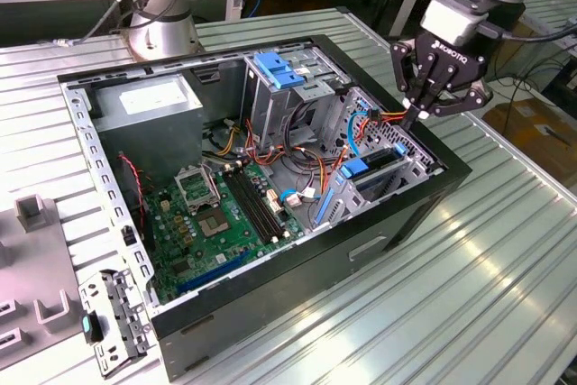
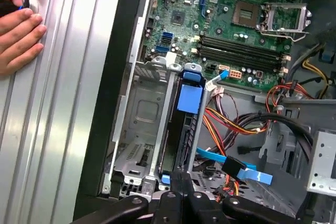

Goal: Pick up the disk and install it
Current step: 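Insert the first disk wire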

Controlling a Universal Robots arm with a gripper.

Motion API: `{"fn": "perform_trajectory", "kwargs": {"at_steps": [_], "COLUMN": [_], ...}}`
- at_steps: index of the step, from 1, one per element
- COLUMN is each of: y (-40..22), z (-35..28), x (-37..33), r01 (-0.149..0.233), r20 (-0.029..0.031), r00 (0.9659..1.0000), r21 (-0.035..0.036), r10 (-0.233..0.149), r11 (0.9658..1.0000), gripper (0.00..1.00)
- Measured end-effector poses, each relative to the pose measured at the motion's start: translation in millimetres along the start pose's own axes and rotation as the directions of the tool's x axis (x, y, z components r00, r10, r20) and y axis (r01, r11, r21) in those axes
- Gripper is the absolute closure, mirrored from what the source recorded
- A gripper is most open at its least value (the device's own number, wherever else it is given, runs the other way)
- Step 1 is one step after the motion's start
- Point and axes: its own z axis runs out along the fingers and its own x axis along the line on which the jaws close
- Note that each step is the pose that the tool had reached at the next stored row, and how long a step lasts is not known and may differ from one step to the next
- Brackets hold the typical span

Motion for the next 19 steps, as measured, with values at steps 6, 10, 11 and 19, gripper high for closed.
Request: {"fn": "perform_trajectory", "kwargs": {"at_steps": [6,10,11,19], "y": [-13.9,-26.4,-30.6,-43.9], "z": [0.9,1.0,1.0,2.6], "x": [-2.7,-7.2,-9.1,-20.9], "r01": [0.030,0.030,0.030,0.055], "r20": [-0.0003,-0.0004,-0.0003,-0.0009], "r00": [0.9996,0.9996,0.9995,0.9985], "r21": [0.0006,0.0009,0.0008,0.0010], "r10": [-0.030,-0.030,-0.030,-0.055], "r11": [0.9996,0.9996,0.9995,0.9985], "gripper": [0.89,0.89,0.89,0.82]}}
